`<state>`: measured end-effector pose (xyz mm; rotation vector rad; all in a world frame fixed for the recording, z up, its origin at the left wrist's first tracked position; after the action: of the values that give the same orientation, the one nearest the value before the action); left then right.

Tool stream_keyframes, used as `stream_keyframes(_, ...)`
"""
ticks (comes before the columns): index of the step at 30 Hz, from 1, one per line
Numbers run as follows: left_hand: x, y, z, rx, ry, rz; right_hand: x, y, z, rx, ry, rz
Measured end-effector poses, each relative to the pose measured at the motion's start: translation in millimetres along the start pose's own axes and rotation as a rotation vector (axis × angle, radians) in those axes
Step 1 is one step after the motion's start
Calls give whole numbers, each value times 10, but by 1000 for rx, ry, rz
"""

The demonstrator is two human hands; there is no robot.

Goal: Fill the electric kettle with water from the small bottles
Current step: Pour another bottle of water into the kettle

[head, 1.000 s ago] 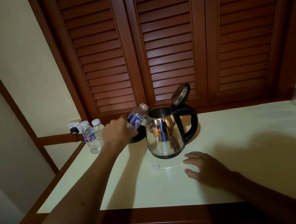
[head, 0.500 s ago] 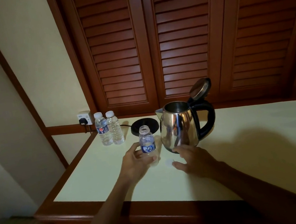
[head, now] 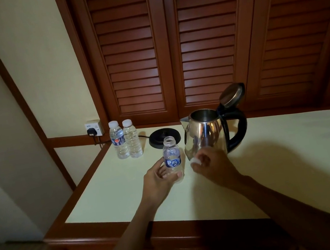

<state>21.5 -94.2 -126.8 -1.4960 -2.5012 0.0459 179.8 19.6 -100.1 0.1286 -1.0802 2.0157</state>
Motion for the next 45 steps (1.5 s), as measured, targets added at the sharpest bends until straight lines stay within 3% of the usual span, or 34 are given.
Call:
stream_keyframes(3, 2, -29, 18, -4, 33, 40, 183, -64, 294, 89, -118, -156)
stream_keyframes(10, 27, -78, 48, -16, 43, 85, 556, -142, 604, -160, -205, 160)
stream_keyframes(14, 42, -100, 86, -8, 39, 113, 576, -192, 618, -242, -216, 145)
stream_keyframes(18, 12, -95, 57, 26, 68, 135, 616, -234, 646, -162, -119, 31)
stream_keyframes(25, 0, -96, 33, 55, 56, 127, 701, -262, 905, -309, -222, 440)
stream_keyframes(28, 15, -96, 38, 54, 47, 125, 797, -339, 911, -391, -230, 519)
stream_keyframes(31, 14, -88, 55, 73, 55, 125, 833, -319, 979, -477, -186, 480)
stream_keyframes(34, 30, -90, 79, 98, 53, 129, 824, -172, 1013, -641, -142, 314)
stream_keyframes(36, 38, -95, 94, 82, 47, 130, 825, -109, 1013, -619, -119, 231)
stream_keyframes(40, 54, -117, 106, 73, 50, 121, 798, -199, 1076, -277, -57, 417)
stream_keyframes(42, 62, -118, 129, 101, 59, 113, 788, -235, 1064, -299, -98, 510)
stream_keyframes(45, 65, -82, 139, 124, 50, 90, 778, -193, 1073, -507, -112, 495)
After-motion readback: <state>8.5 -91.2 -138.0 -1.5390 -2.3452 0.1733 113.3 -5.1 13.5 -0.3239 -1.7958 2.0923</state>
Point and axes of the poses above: each hand's wrist, its own x-axis towards the middle knuckle, its own y-axis out of the palm, z = x × y, the point moved 1 cm from there along x, towards the middle knuckle, and after that the axes turned 3 degrees about z, right-handed, at the moved point
